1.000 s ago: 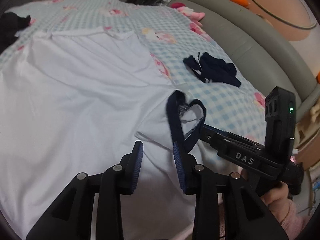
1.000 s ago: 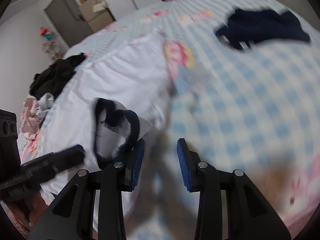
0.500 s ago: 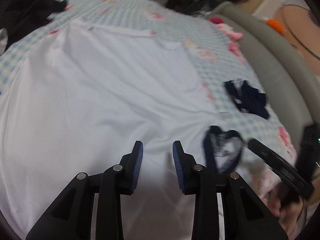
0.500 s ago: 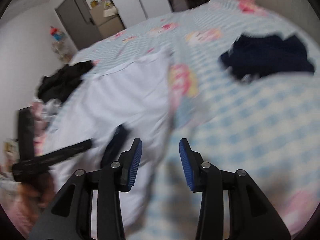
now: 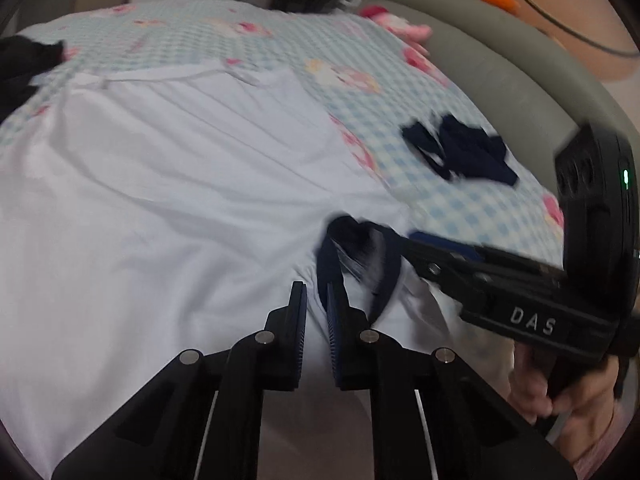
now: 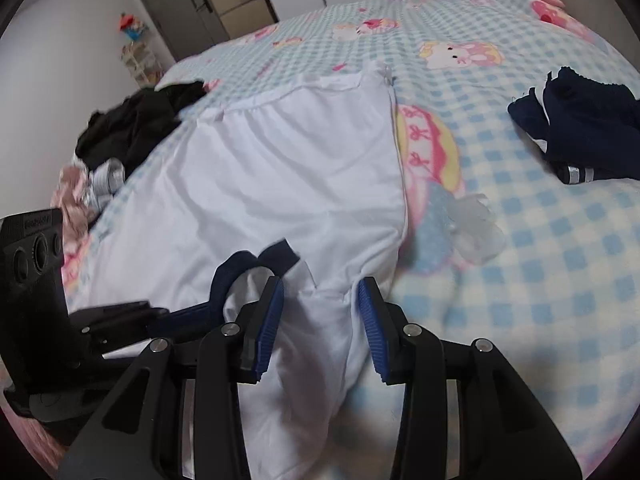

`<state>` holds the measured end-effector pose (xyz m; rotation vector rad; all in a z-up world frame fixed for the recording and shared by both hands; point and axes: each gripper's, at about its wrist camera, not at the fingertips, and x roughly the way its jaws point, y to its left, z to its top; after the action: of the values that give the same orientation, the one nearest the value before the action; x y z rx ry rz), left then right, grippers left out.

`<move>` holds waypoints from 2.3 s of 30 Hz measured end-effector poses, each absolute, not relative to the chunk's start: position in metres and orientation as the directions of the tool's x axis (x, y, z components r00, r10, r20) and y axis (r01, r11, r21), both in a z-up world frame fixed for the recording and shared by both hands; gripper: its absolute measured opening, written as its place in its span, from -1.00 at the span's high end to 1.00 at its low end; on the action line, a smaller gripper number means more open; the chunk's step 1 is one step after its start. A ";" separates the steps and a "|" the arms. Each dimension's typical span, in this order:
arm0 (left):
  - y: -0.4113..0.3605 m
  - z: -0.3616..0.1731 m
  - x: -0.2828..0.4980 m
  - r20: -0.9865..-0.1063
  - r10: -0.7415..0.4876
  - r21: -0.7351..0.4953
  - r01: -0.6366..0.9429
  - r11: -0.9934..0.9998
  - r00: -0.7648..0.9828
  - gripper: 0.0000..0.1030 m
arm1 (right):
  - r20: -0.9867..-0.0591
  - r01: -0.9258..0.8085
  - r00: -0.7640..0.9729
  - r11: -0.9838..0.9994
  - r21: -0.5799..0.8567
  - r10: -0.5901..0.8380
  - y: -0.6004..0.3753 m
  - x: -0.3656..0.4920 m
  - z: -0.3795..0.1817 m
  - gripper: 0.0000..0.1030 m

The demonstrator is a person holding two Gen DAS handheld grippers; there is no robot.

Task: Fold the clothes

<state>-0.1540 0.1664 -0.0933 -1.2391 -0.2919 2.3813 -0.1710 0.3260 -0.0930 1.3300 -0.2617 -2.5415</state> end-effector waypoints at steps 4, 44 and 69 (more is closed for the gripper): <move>0.138 -0.094 -0.159 -0.759 0.393 -0.360 -0.168 -0.918 -0.519 0.80 | -0.789 0.071 -0.575 -0.974 0.216 -0.217 0.335 -0.170 -0.100 0.22; 0.188 -0.095 -0.140 -0.805 0.401 -0.258 -0.351 -0.900 -0.438 0.36 | -0.775 0.157 -0.563 -0.958 0.241 -0.288 0.337 -0.155 -0.109 0.18; 0.167 -0.079 -0.137 -0.733 0.475 -0.359 -0.316 -0.878 -0.487 0.36 | -0.750 0.001 -0.605 -0.942 0.336 -0.268 0.359 -0.097 -0.101 0.15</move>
<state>-0.1374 0.1668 -0.0789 -1.2402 -0.2427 2.3598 -0.0972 0.3585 -0.1007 1.3128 -0.4564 -2.6462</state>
